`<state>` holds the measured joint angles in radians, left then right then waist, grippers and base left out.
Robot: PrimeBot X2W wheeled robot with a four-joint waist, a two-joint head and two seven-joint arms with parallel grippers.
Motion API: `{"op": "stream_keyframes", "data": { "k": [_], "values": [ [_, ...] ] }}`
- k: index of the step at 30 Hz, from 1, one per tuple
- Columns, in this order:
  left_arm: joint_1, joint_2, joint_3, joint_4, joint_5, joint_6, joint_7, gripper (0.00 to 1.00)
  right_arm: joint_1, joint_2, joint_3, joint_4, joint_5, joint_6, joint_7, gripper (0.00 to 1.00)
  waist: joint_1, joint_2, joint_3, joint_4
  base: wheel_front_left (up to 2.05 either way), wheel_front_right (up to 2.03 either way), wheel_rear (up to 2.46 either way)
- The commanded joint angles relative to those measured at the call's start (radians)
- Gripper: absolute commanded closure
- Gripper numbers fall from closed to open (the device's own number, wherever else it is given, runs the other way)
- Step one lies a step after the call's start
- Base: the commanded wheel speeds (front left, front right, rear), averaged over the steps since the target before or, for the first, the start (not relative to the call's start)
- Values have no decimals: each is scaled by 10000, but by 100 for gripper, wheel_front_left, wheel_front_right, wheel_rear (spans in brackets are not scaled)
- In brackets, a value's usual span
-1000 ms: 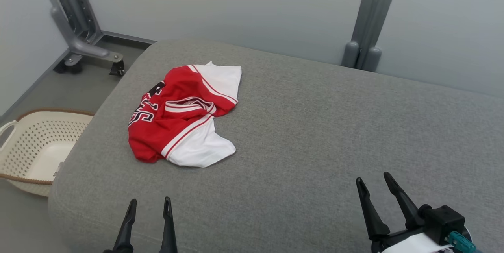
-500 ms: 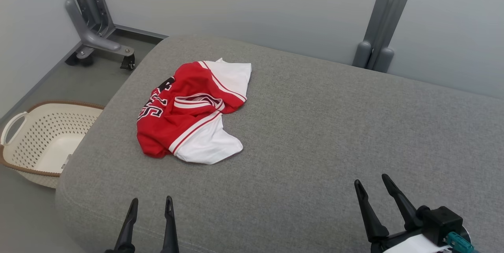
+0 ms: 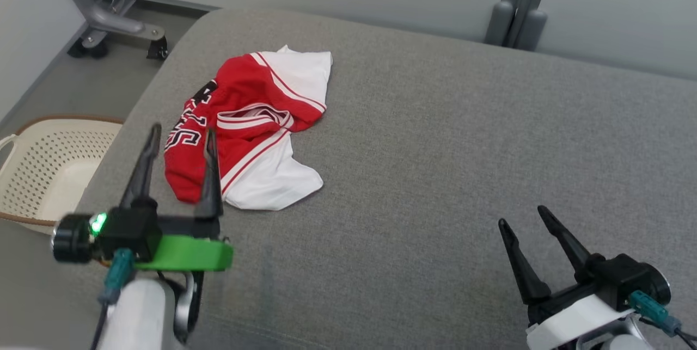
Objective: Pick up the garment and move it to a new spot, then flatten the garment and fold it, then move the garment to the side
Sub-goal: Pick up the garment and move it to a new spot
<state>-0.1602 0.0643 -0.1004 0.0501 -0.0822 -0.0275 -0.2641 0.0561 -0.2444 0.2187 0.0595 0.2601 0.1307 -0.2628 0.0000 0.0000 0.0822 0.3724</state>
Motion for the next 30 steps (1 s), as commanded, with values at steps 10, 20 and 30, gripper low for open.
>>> {"op": "stream_keyframes", "data": {
  "k": [10, 20, 30],
  "values": [
    [-5716, 1144, 402, 4696, -248, -673, 2128, 0, -1541, -1286, 272, -253, -120, 0, -27, 0, 0, 0, 2985, -1174, 0, 0, 0],
    [-8385, 1527, 893, 8735, -1859, -948, 5608, 0, -2303, -1860, 264, -652, -5, 0, -27, 0, 0, 0, 4339, -1927, 0, 0, 0],
    [-8705, 1487, 1085, 10916, -2274, -843, 5576, 100, -2610, -1891, 175, -826, -123, 0, -27, 0, 0, 0, 4974, -2236, 0, 0, 0]
  ]
}}
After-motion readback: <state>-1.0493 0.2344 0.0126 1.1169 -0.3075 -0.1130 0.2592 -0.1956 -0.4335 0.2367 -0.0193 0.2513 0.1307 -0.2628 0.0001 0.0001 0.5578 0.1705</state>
